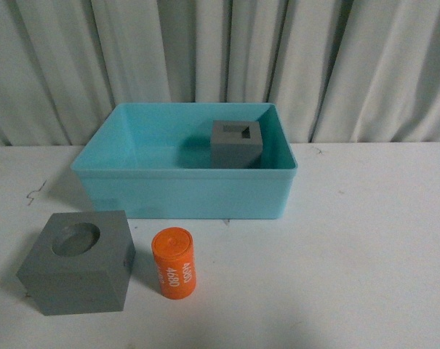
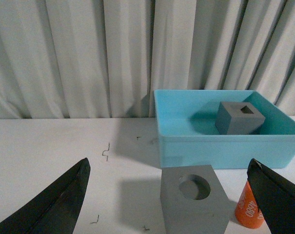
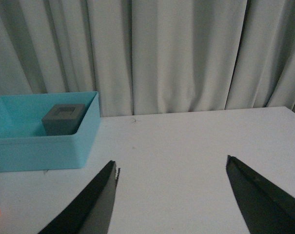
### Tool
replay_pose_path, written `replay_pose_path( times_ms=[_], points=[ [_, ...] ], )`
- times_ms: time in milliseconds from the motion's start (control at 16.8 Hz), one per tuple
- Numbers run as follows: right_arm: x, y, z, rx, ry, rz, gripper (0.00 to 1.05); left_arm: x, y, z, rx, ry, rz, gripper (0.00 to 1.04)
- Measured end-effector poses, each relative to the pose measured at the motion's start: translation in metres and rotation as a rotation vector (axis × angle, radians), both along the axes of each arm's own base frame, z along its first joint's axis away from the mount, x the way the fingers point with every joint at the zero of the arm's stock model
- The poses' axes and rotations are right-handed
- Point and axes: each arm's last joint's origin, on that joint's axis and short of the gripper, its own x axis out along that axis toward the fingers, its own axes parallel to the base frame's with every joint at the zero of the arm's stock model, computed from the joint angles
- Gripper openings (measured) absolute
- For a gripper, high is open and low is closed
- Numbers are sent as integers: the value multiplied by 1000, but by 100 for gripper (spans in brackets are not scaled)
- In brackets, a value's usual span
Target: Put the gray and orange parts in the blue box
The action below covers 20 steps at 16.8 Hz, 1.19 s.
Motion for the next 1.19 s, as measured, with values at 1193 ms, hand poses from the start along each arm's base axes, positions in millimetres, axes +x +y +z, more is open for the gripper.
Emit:
replay_pose_path(
  times_ms=[1193],
  points=[
    [0, 0, 0, 0, 1, -1, 98, 151, -90, 4, 210, 718, 71, 98]
  ],
)
